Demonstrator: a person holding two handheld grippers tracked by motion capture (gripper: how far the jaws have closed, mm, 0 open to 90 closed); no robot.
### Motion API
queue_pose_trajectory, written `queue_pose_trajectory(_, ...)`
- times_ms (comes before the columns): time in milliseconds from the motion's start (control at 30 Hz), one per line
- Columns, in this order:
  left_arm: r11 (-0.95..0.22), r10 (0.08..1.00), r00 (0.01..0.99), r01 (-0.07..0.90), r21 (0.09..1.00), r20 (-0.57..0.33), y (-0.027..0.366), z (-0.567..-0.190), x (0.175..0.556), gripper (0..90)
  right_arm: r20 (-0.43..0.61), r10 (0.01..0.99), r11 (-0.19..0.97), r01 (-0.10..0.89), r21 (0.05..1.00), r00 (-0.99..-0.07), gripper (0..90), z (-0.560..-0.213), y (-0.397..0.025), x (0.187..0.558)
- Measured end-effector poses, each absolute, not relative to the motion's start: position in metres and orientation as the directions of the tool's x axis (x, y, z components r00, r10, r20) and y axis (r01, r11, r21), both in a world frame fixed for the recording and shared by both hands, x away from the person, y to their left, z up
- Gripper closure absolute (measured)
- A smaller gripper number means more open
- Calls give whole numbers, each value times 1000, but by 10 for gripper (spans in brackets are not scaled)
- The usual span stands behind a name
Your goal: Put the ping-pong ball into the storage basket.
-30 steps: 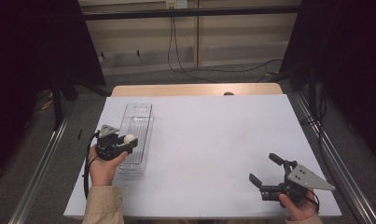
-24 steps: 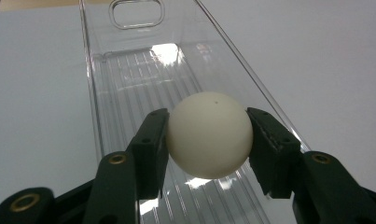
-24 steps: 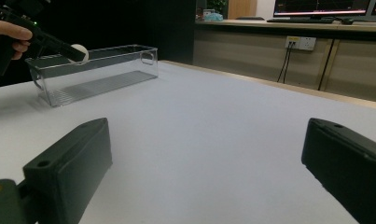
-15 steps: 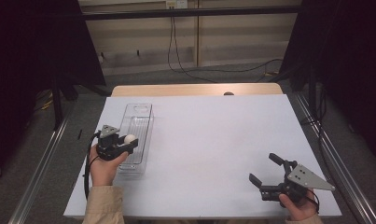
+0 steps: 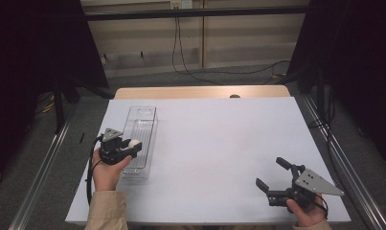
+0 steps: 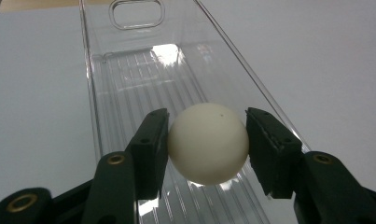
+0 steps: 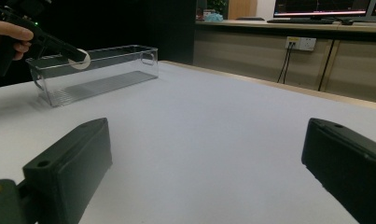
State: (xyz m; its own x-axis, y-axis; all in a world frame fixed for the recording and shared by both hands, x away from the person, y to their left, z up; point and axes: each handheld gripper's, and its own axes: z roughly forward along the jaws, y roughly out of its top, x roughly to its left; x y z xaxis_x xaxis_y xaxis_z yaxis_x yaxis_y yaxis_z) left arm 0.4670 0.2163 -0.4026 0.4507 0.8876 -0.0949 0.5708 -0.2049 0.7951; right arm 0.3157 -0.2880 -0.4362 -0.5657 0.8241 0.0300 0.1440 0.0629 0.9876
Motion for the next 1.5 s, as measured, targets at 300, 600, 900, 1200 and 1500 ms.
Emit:
queue_pose_trajectory(300,-202,889,447,570,797,-94,216,-403,467,502,25,824,66,139,988,-567,10,-436,-288,316)
queue_pose_trajectory(600,-203,890,447,568,798,-92,217,-402,467,484,31,824,60,141,988,-565,10,-436,-288,316)
queue_pose_trajectory(900,-189,893,438,566,802,-99,217,-402,467,441,30,822,60,139,988,-568,10,-436,-287,316)
queue_pose_trajectory(1200,-168,896,431,557,813,-110,216,-400,465,385,28,824,61,137,989,-565,10,-436,-288,316)
queue_pose_trajectory(1500,-155,898,426,547,823,-114,214,-399,465,296,22,823,67,135,989,-568,10,-436,-288,316)
